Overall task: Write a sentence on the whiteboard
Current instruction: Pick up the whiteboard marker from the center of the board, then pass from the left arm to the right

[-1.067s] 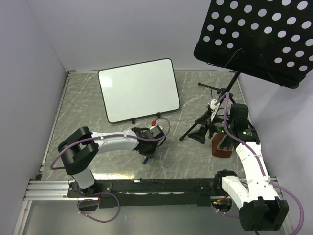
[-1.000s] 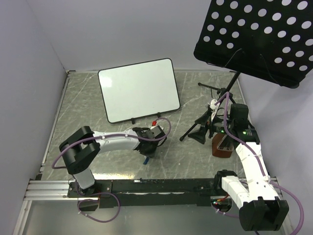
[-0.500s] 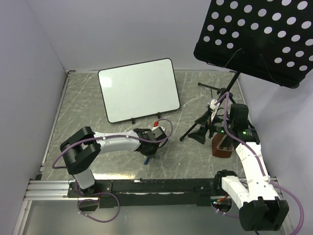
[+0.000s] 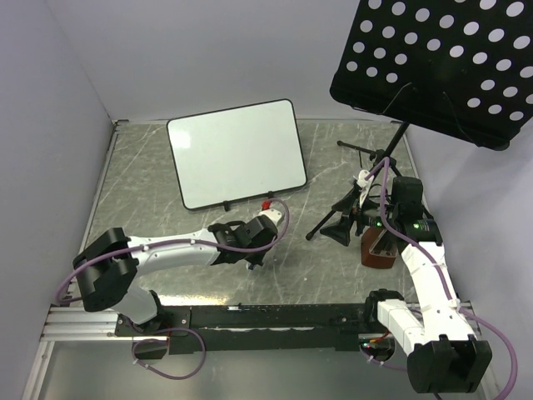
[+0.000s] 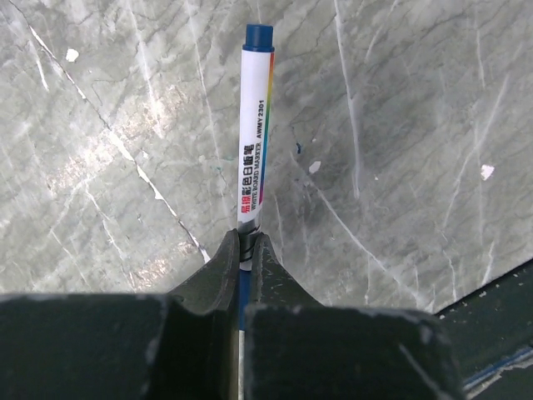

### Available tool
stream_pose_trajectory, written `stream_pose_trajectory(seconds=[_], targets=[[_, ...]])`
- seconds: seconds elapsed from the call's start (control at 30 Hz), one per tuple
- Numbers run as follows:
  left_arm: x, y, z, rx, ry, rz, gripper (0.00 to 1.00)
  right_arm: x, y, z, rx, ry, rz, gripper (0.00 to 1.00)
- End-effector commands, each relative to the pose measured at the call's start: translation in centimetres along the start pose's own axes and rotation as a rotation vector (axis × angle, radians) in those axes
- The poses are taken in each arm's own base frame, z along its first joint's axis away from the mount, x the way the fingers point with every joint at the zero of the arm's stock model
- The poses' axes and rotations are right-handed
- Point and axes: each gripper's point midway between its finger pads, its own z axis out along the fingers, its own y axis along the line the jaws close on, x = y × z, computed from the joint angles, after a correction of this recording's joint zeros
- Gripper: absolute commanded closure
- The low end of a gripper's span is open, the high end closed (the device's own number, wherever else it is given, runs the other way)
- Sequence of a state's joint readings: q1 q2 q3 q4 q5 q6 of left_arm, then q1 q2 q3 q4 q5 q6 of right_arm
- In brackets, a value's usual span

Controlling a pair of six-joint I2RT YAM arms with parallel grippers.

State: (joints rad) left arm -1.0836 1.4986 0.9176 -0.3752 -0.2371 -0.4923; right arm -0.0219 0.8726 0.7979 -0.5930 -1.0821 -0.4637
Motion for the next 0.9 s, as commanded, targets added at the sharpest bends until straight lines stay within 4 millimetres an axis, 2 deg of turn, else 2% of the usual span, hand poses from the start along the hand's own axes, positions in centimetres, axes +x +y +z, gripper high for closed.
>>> stream_pose_trajectory(seconds=[0.0,0.37,0.87], targets=[[-0.5,0.0,0.6,-0.013,-0.035,0.013,0.99,-0.5,0.2,0.0,-0.015,-0.018,-0.050,0.00],[-1.2,-0.2,-1.1,0.048,-0.127,-0.024,0.99,-0.5,0.1,0.1,-0.023,-0.016,-0.048,0.00],[-2.1,-0.1,-2.1,0.066,-0.181,0.001,0.99,-0.5,0.3,0.1,-0.028,-0.019,-0.050,0.00]])
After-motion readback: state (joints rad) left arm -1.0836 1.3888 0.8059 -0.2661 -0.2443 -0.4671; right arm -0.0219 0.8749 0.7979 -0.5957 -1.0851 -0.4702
